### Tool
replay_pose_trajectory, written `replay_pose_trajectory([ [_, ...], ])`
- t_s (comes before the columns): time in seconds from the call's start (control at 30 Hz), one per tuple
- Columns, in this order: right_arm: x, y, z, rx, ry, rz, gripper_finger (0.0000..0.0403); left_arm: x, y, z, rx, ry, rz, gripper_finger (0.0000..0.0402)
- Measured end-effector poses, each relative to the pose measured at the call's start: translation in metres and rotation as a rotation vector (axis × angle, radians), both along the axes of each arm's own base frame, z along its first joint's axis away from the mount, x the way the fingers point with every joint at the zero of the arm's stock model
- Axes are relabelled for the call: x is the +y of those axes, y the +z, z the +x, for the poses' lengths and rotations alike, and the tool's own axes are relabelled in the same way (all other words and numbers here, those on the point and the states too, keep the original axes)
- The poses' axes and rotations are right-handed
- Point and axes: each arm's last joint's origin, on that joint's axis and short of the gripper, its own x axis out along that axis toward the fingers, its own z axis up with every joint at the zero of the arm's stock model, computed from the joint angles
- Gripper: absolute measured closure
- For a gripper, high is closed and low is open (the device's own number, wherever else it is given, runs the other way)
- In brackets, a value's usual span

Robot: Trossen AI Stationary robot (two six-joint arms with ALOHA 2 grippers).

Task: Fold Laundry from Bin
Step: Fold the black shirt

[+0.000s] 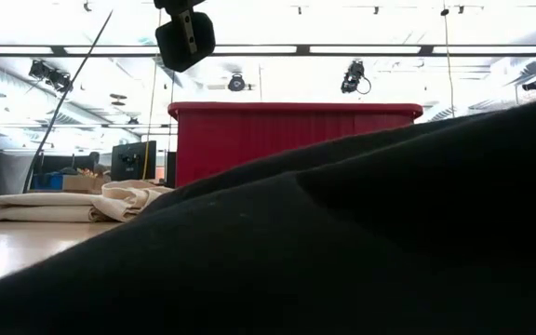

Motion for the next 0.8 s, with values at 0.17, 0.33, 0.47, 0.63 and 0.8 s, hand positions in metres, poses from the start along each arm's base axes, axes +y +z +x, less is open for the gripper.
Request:
replay_pose_trajectory([
  [0.17, 0.011, -0.001, -0.014, 0.007, -0.034, -0.02, 0.0274, -0.001, 0.0, 0.0, 0.002, -0.002, -0.003, 0.0384],
  [0.33, 0.012, 0.004, -0.01, -0.06, -0.048, 0.002, 0.0274, 0.0, 0.0, 0.0, 0.001, 0.009, 0.001, 0.0384],
  [0.47, -0.013, 0.004, 0.013, -0.115, -0.152, -0.079, 0.0271, 0.002, 0.0, 0.001, -0.018, 0.061, 0.053, 0.0384],
  [0.63, -0.033, 0.011, 0.034, -0.227, -0.184, -0.128, 0.0252, 0.003, 0.0, 0.001, -0.023, 0.072, 0.068, 0.0384],
  [0.8, -0.04, 0.011, 0.039, -0.218, -0.085, -0.107, 0.021, 0.002, 0.0, 0.001, -0.02, 0.062, 0.059, 0.0384],
])
